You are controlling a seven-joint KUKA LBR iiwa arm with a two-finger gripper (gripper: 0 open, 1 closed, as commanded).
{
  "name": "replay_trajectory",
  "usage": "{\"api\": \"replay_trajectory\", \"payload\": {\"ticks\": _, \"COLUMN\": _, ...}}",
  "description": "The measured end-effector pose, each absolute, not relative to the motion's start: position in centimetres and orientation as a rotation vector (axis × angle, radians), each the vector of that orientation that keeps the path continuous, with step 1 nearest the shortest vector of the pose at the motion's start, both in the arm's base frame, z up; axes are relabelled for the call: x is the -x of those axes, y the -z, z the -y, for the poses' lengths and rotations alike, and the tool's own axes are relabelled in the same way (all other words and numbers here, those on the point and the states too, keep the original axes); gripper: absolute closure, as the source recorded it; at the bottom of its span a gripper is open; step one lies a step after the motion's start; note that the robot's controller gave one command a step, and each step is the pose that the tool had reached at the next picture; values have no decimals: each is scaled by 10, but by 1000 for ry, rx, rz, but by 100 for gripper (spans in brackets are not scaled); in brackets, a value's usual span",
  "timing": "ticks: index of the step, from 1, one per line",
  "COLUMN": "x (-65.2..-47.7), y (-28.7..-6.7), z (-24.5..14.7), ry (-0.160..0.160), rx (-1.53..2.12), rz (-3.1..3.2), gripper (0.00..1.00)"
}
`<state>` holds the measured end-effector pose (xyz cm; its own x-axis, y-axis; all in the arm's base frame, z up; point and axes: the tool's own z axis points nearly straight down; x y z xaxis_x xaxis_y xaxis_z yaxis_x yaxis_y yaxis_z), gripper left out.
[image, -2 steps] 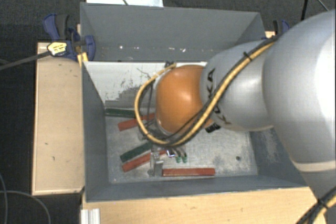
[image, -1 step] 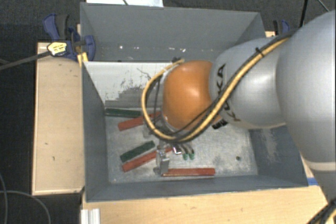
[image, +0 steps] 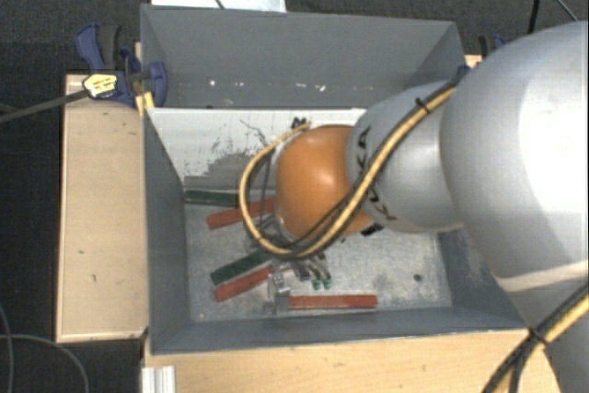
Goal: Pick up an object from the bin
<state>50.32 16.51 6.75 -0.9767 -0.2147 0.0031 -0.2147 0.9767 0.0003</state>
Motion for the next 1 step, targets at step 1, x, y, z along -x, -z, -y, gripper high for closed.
{"api": "replay_trajectory", "payload": {"ticks": 1, "x": -503, "y": -68, "z": -165, "ry": 1, "rx": -326, "rz": 3124, "gripper": 0}}
